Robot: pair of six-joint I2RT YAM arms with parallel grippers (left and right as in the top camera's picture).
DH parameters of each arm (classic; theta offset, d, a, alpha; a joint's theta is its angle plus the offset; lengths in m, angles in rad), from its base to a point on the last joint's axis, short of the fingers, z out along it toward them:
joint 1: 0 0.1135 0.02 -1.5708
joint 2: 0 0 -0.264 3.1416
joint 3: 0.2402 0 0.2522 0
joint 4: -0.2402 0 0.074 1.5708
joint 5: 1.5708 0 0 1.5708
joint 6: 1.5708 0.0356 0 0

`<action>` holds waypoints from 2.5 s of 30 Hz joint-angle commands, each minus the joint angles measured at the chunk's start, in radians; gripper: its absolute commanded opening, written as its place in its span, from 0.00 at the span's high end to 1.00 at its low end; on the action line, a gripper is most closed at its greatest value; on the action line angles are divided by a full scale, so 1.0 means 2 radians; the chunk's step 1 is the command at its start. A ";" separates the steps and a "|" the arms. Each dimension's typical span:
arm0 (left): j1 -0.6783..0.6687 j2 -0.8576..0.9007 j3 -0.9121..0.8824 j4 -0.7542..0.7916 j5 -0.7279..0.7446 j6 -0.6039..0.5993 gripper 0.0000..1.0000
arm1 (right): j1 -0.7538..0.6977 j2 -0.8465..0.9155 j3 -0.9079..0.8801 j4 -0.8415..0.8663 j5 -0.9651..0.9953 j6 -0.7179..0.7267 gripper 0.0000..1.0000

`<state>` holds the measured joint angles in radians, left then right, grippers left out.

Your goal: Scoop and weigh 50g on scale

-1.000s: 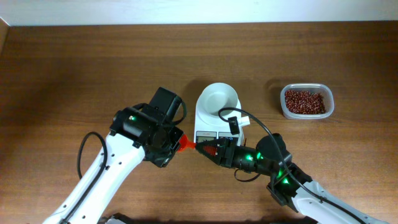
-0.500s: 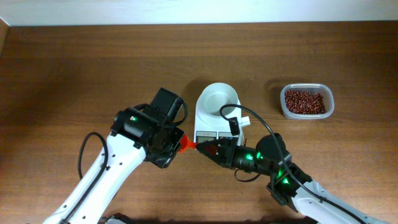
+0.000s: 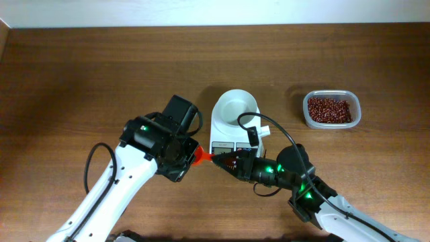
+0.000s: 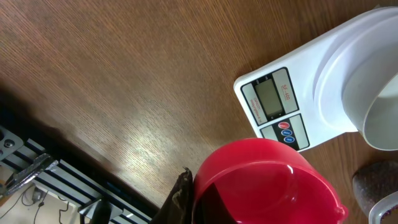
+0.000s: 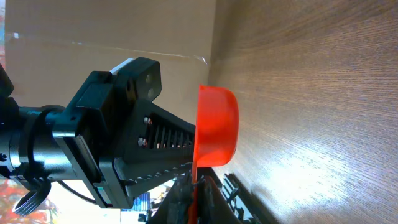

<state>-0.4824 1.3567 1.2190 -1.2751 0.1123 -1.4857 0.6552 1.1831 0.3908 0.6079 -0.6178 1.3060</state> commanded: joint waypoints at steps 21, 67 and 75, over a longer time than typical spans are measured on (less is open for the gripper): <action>0.024 -0.003 -0.004 -0.024 -0.066 -0.005 0.09 | 0.002 -0.116 0.009 -0.347 0.098 -0.367 0.96; -0.207 0.245 -0.004 0.305 -0.247 0.136 1.00 | 0.002 -0.510 0.108 -0.693 0.540 -0.318 0.96; -0.207 0.264 -0.004 0.320 -0.247 0.136 1.00 | 0.002 -0.510 0.108 -0.690 0.551 -0.318 0.96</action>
<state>-0.8921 1.8565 1.2110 -0.6376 -0.3592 -1.2373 0.6563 0.1707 0.5884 -0.7815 0.4526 0.6727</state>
